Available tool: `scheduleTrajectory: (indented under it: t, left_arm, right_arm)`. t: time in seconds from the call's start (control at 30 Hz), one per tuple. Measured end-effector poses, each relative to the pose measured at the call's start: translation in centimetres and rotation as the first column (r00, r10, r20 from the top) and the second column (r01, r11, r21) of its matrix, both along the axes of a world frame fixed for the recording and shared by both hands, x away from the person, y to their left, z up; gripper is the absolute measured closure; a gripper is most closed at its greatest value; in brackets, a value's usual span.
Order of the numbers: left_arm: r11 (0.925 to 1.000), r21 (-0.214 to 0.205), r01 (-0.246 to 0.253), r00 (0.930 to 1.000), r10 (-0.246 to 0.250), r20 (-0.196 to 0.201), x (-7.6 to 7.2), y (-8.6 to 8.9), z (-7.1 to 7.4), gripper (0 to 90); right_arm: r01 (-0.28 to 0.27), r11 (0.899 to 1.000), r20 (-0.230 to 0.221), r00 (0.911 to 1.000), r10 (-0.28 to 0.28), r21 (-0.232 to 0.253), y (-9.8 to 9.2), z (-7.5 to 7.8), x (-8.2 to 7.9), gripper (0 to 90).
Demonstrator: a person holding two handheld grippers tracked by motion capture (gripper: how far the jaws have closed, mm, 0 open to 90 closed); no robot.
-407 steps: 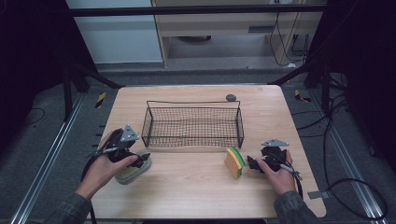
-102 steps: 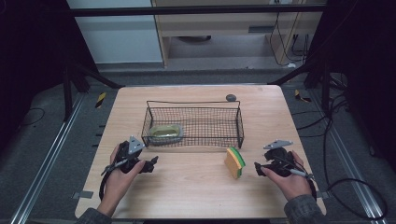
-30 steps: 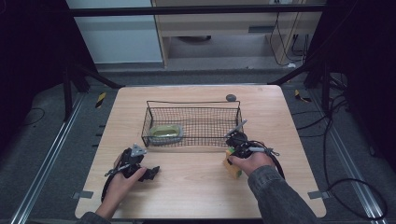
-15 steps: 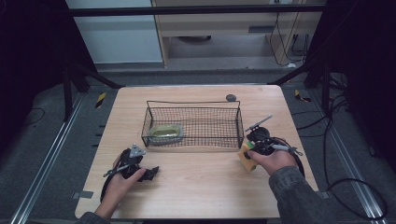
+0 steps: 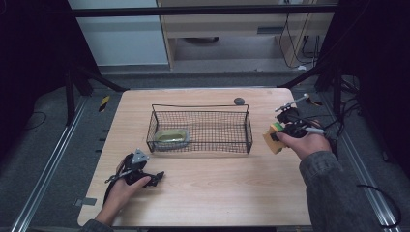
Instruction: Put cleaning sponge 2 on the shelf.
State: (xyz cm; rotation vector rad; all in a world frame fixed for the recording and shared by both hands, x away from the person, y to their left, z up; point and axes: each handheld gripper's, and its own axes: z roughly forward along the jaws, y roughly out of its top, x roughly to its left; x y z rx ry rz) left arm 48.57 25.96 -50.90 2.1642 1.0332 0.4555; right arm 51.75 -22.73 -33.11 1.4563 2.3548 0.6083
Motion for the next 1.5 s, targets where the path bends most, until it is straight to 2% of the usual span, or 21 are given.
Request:
scheduleTrajectory:
  t: [0.1, 0.17, 0.2, 0.33, 0.67, 0.73, 0.93, 1.27, 1.5]
  left_arm:
    - [1.0, 0.002, 0.001, 1.0, -0.001, -0.001, 0.0, 0.0, 0.0, 0.0]
    - [1.0, 0.003, 0.002, 1.0, -0.002, -0.002, 0.0, 0.0, 0.0, 0.0]
    - [1.0, 0.003, 0.002, 1.0, -0.002, -0.002, 0.0, 0.0, 0.0, 0.0]
    - [1.0, -0.001, 0.0, 1.0, 0.0, 0.0, 0.0, 0.0, 0.0, 0.0]
    - [1.0, -0.002, 0.0, 1.0, 0.0, -0.001, 0.1, 0.0, 0.0, 0.0]
    - [1.0, -0.002, 0.0, 1.0, 0.0, -0.001, 0.1, 0.0, 0.0, 0.0]
    - [1.0, -0.003, -0.001, 1.0, 0.001, -0.001, 0.1, 0.0, 0.0, 0.0]
    - [1.0, -0.003, -0.001, 1.0, 0.001, -0.001, 0.1, 0.0, 0.0, 0.0]
    - [1.0, -0.003, 0.0, 1.0, 0.0, -0.001, 0.1, 0.0, 0.0, 0.0]
  right_arm:
    - [0.002, 1.0, 0.034, 0.9994, -0.002, -0.016, -0.5, 1.6, 1.1, 64.5]
    - [0.005, 1.0, 0.04, 0.9992, -0.004, -0.019, -0.5, 1.9, 1.3, 64.5]
    - [0.006, 1.0, 0.047, 0.9989, -0.005, -0.022, -0.4, 2.6, 1.9, 64.5]
    - [-0.005, 1.0, 0.068, 0.9977, 0.006, -0.017, 0.0, 3.5, 3.0, 64.6]
    - [-0.044, 0.999, 0.087, 0.9952, 0.045, -0.015, 2.3, 4.2, 4.3, 64.5]
    - [-0.055, 0.998, 0.088, 0.9946, 0.055, -0.005, 3.1, 3.9, 4.8, 64.5]
    - [-0.069, 0.998, 0.082, 0.9943, 0.069, -0.002, 4.1, 3.6, 5.4, 64.6]
    - [-0.088, 0.996, 0.086, 0.9924, 0.088, -0.01, 5.5, 4.3, 6.7, 64.5]
    - [-0.104, 0.994, 0.079, 0.9913, 0.105, -0.014, 6.4, 3.9, 7.6, 64.5]
